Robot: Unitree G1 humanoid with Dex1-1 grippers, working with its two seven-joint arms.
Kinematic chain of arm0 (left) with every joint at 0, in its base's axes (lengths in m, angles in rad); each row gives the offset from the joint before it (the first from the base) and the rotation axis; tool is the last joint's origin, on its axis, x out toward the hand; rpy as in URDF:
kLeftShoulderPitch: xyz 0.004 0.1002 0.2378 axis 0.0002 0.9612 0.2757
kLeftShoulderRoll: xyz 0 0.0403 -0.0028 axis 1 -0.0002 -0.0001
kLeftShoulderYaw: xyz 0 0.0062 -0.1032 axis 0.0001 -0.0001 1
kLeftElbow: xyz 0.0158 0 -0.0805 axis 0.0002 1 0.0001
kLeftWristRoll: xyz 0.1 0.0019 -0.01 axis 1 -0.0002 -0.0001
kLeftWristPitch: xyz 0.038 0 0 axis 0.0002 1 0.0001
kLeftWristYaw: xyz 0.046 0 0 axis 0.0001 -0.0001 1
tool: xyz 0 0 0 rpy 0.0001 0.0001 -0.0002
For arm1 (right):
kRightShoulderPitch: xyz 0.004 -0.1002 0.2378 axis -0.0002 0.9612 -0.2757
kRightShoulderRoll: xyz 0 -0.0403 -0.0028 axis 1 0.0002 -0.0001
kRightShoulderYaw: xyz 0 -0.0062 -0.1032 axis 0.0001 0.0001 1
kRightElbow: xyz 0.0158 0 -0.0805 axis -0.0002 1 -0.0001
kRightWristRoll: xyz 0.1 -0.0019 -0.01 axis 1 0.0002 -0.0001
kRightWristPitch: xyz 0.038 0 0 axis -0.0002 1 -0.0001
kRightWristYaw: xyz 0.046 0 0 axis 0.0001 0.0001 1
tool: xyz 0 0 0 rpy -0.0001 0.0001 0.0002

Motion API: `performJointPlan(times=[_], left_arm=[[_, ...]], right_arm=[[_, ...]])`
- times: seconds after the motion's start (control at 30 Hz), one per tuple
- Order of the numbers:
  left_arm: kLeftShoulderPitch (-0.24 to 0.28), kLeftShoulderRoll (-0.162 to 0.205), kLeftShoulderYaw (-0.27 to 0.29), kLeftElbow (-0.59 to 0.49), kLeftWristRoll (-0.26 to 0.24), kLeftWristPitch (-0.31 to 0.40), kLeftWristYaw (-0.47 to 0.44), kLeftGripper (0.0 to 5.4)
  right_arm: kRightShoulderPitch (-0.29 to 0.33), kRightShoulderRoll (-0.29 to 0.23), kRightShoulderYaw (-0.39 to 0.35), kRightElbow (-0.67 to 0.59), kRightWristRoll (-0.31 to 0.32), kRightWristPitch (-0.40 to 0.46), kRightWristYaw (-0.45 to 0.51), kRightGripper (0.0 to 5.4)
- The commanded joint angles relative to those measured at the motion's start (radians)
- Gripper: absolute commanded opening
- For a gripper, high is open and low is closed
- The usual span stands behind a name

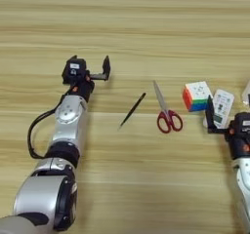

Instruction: Move the objects on the table

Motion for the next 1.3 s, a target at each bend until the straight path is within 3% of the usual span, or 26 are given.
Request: performJointPlan(times=[0.03,0.23,0.7,1.3], left_arm=[[-0.015,-0.002,-0.003,0.010,0.014,-0.010,-0.004,5.40],[-0.015,-0.002,-0.004,0.012,0.014,-0.011,-0.006,5.40],[-0.016,-0.008,-0.007,0.014,0.016,-0.014,-0.004,5.40],[-0.015,-0.010,-0.011,0.015,0.015,-0.015,-0.003,5.40]], right_arm=[[-0.014,-0.002,0.036,0.015,0.005,0.041,0.047,5.37],[-0.052,-0.019,0.059,0.026,0.003,0.120,0.096,5.37],[-0.143,-0.050,0.015,-0.002,0.090,0.284,0.165,5.37],[-0.145,-0.046,0.044,-0.056,0.102,0.322,0.222,5.37]])
